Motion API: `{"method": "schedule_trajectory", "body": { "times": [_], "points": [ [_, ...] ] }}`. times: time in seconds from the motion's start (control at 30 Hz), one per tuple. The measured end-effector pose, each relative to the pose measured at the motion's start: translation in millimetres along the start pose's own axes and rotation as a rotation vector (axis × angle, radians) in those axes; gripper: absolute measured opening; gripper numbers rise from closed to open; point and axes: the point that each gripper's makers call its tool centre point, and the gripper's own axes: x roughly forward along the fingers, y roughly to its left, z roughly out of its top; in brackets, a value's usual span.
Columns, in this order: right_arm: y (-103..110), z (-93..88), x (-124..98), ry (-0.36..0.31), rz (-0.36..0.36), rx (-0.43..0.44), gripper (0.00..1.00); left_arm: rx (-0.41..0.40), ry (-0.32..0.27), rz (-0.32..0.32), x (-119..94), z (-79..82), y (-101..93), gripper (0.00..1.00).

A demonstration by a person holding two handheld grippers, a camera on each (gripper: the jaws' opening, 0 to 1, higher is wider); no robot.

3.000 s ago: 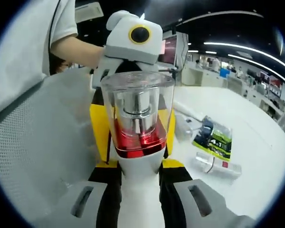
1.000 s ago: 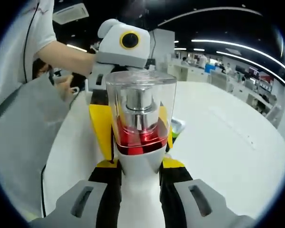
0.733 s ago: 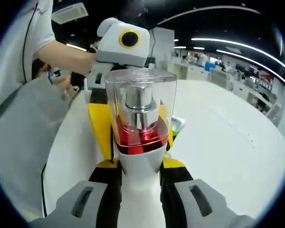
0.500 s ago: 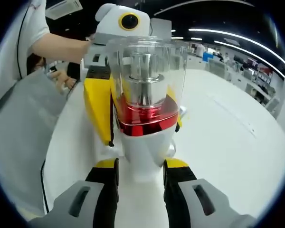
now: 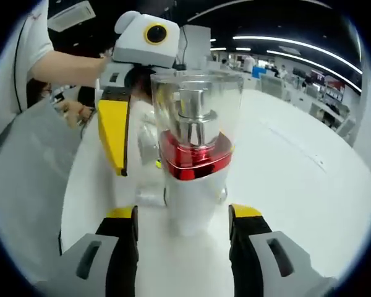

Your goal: Arrange the skincare products in the storage area until every visible bottle or jar stands upright without overlapping.

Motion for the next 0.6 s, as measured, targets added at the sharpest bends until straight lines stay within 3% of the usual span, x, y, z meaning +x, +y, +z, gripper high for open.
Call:
{"method": "schedule_trajectory", "body": {
  "times": [0.27, 0.6],
  "points": [
    [9, 5.5, -12, -0.001, -0.050, 0.008, 0.83, -0.022, -0.005, 0.049, -11, 2.8, -16.7, 0.60],
    [26, 14.3, -28, -0.019, -0.085, 0.014, 0.89, -0.055, -0.028, 0.111, -41, -0.1, -26.7, 0.74]
  ]
}}
